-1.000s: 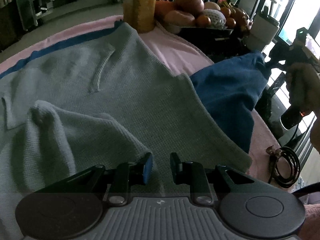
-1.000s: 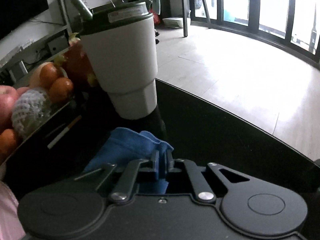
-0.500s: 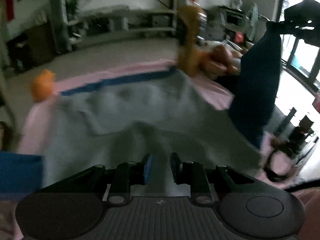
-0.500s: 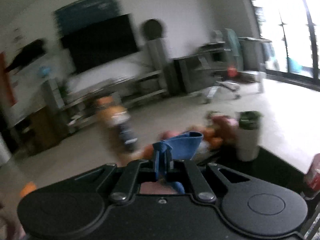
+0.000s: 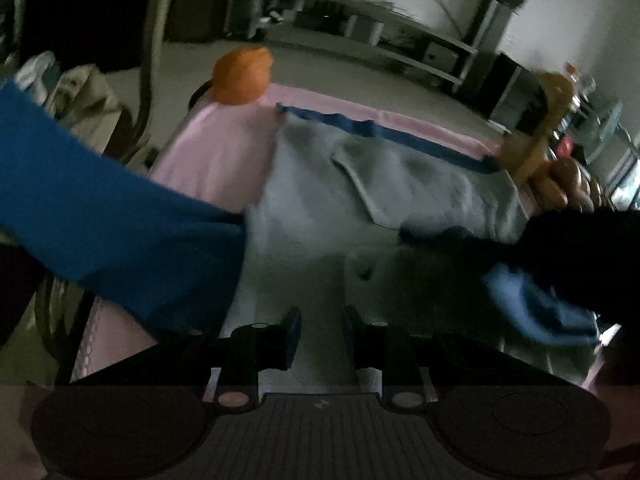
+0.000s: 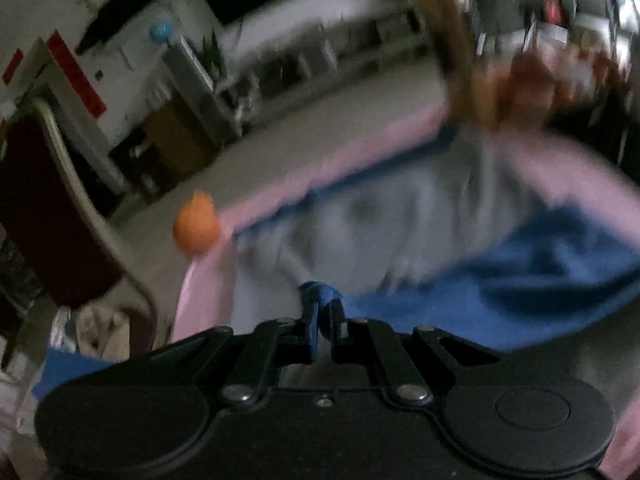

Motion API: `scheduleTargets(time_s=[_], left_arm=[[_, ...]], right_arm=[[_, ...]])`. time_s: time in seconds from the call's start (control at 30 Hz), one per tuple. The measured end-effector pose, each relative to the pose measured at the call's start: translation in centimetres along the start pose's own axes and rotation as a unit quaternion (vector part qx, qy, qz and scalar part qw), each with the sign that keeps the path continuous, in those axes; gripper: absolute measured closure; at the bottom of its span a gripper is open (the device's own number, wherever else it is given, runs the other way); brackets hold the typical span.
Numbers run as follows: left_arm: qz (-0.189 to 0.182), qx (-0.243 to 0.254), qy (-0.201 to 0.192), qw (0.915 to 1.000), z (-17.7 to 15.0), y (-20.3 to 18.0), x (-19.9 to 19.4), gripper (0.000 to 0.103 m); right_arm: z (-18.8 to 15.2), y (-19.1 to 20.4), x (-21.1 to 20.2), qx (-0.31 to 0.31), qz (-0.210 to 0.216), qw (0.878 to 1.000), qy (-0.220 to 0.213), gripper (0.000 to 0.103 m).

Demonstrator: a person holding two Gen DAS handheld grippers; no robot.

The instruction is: Fold clothes

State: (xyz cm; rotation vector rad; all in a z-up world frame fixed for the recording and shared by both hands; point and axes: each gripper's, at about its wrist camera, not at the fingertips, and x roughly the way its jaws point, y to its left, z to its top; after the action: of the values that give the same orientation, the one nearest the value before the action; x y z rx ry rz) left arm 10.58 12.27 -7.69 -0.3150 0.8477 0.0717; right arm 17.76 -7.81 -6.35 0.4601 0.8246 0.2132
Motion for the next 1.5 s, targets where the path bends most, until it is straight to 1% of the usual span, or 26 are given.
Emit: scheduleTargets(time_s=[0.07,0.13,0.2,0.23,0.3,0.37,0.43,0.47,0.5,0.53,0.6,0.63,0.73,0.8,0.87,0.97,1.03,1.1,1.13,1.17,1.2,1.27,1.4,1.43,1.47,1.5], left_arm=[[0.002,-0.016,-0.001,0.9999,0.1,0.5,-0.1,0.079],[-0.001,-0.019,0.0,0.9998,0.0,0.5,0.0,0.075],[-0.005,-0.019,0.003,0.9998,-0.1,0.3,0.1,0.072],[-0.013,-0.019,0.008,0.9997,-0.2,0.2,0.4,0.071],[-0.038,-0.025,0.021,0.9987,-0.2,-0.1,1.2,0.069],[-0.076,-0.034,0.037,0.9958,0.0,-0.7,2.0,0.067],[-0.118,-0.041,0.055,0.9906,0.3,-1.6,2.9,0.065],[-0.127,-0.034,0.066,0.9891,0.5,-2.4,3.6,0.063],[-0.121,-0.022,0.076,0.9895,0.8,-3.3,4.5,0.063],[-0.112,-0.01,0.085,0.9899,0.9,-4.1,5.4,0.064],[-0.089,0.002,0.102,0.9908,1.2,-5.0,7.4,0.064],[-0.08,0.003,0.111,0.9906,1.3,-5.2,8.4,0.064],[-0.058,-0.02,0.128,0.9899,1.5,-4.4,10.8,0.065],[-0.073,-0.036,0.131,0.9881,1.5,-3.6,11.3,0.062],[-0.086,-0.039,0.127,0.9874,1.7,-3.3,11.5,0.06],[-0.098,-0.036,0.123,0.9869,1.8,-3.6,11.6,0.059],[-0.099,-0.019,0.115,0.9882,1.8,-4.3,11.4,0.059],[-0.098,0.001,0.109,0.9893,1.7,-4.9,11.1,0.063],[-0.095,0.008,0.105,0.9899,1.7,-5.2,11.0,0.067],[-0.092,0.014,0.103,0.9904,1.6,-5.4,11.0,0.079],[-0.086,0.016,0.101,0.991,1.6,-5.5,11.1,0.082],[-0.074,0.024,0.097,0.9922,1.5,-5.8,11.3,0.085],[-0.059,0.058,0.084,0.993,1.1,-7.0,11.1,0.084],[-0.057,0.068,0.079,0.9929,0.9,-7.4,10.9,0.088],[-0.05,0.078,0.071,0.9931,0.7,-7.7,10.6,0.1],[-0.039,0.084,0.056,0.9941,0.5,-8.0,10.0,0.1]], right_arm=[[-1.0,-0.4,1.1,0.012,0.026,0.999,0.044,0.09],[-1.7,-0.8,1.8,0.02,0.05,0.995,0.081,0.084],[-0.4,-2.2,0.2,0.006,0.061,0.996,0.067,0.073],[0.6,-3.4,-0.8,0.003,0.065,0.996,0.057,0.072],[2.7,-5.8,-2.8,-0.003,0.073,0.997,0.037,0.067],[4.3,-9.0,-3.6,0.007,0.073,0.997,0.028,0.066],[5.7,-12.6,-3.8,0.026,0.069,0.997,0.025,0.067],[6.2,-14.5,-3.7,0.04,0.066,0.997,0.025,0.076],[6.2,-16.6,-3.2,0.067,0.063,0.995,0.028,0.091],[6.2,-18.5,-2.7,0.095,0.055,0.993,0.032,0.092],[5.8,-21.4,-1.7,0.161,0.023,0.985,0.052,0.093],[5.9,-22.3,-1.4,0.181,0.016,0.981,0.062,0.092],[6.2,-22.8,-1.4,0.172,-0.007,0.983,0.06,0.092],[6.2,-23.1,-1.5,0.167,-0.023,0.984,0.058,0.091],[6.2,-23.5,-1.5,0.167,-0.033,0.984,0.059,0.091],[6.4,-23.9,-1.6,0.159,-0.047,0.985,0.055,0.091],[6.5,-24.0,-1.6,0.154,-0.054,0.985,0.053,0.09],[6.4,-24.0,-1.7,0.154,-0.059,0.985,0.055,0.09],[6.5,-24.0,-1.6,0.154,-0.06,0.985,0.057,0.09],[6.4,-24.1,-1.6,0.154,-0.062,0.984,0.057,0.09],[6.4,-24.1,-1.6,0.153,-0.065,0.984,0.056,0.09],[6.4,-24.2,-1.7,0.149,-0.075,0.985,0.052,0.09],[6.5,-24.7,-2.2,0.144,-0.094,0.984,0.041,0.09],[6.5,-25.0,-2.4,0.147,-0.094,0.984,0.037,0.089],[6.5,-25.3,-2.6,0.152,-0.093,0.983,0.033,0.089],[6.6,-25.5,-2.8,0.155,-0.092,0.983,0.028,0.089]])
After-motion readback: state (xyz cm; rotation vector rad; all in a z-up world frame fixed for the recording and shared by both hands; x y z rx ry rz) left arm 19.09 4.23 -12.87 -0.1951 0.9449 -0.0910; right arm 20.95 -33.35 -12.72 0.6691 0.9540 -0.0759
